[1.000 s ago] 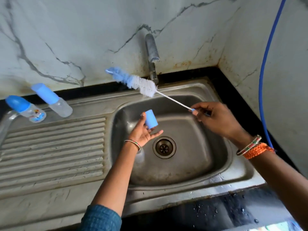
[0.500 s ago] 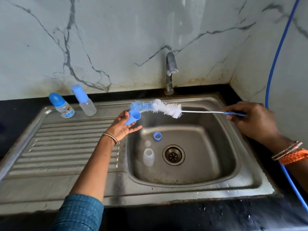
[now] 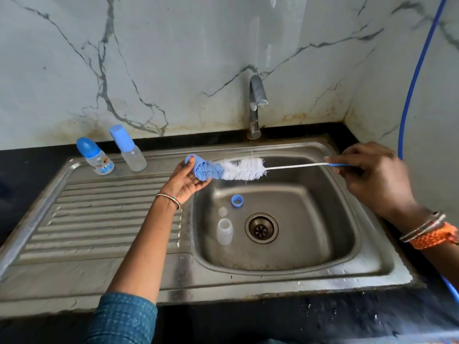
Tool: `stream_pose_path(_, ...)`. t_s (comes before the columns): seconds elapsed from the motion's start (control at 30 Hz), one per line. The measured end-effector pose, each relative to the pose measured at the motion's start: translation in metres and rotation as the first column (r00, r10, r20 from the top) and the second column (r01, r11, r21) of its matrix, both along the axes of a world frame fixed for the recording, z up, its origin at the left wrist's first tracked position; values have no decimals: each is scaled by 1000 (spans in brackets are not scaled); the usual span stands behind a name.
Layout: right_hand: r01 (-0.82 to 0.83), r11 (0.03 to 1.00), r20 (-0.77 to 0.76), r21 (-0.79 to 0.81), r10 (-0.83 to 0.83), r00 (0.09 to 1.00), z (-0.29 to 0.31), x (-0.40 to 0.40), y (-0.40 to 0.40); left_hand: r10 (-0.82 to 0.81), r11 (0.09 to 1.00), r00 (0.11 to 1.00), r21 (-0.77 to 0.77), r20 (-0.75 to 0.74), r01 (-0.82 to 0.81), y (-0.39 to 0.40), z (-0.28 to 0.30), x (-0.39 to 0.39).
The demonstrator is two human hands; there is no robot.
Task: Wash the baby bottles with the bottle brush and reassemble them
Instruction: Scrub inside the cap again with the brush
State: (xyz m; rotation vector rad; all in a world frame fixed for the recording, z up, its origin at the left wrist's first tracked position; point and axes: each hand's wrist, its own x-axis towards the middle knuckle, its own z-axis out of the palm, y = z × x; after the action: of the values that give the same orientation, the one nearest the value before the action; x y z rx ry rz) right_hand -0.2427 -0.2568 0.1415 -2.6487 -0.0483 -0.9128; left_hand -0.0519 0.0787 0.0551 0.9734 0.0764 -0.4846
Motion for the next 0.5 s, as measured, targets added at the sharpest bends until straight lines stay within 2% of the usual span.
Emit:
stream_pose_path(0.1,8,956,122,-292,29,992,-5,-5,15,163,986,980,-10,-114,-165,-11,13,1)
stream_pose_path(0.17,27,946,146,-322,21,989,-11,-15,33,236,968,959,-47,-157,-246,-19,16,5)
stream_pose_path(0.23,46,980,111,-194,-24,994,-19,-20,49,251,956,959,-119,-132,-267,-24,15,6)
stream_pose_path(0.27,65,995,12,-74,-65,998,-20,-20,54,240,954,965,-156,-109,-255,-24,12,7)
stream_pose_path(0.3,87,990,-193,108,-65,979,-19,-17,54,221,955,971,-184,-89,-234,-22,9,9)
stream_pose_path(0.33,146,938,-468,315,20,884,-19,-14,55,208,955,976,-201,-71,-218,-20,7,9)
stream_pose_path(0.37,235,817,-670,527,229,706,-20,-12,56,187,956,981,-222,-46,-193,-19,7,9)
stream_pose_path(0.4,360,634,-710,685,467,527,-20,-12,57,164,956,986,-243,-22,-165,-17,7,8)
stream_pose_path(0.43,438,487,-654,755,598,462,-24,-12,56,137,955,991,-268,12,-129,-16,6,9)
stream_pose_path(0.47,447,437,-620,781,632,466,-26,-11,56,124,955,992,-276,40,-108,-12,5,10)
stream_pose_path(0.5,401,485,-629,777,573,526,-30,-8,54,130,952,990,-284,54,-109,-9,4,12)
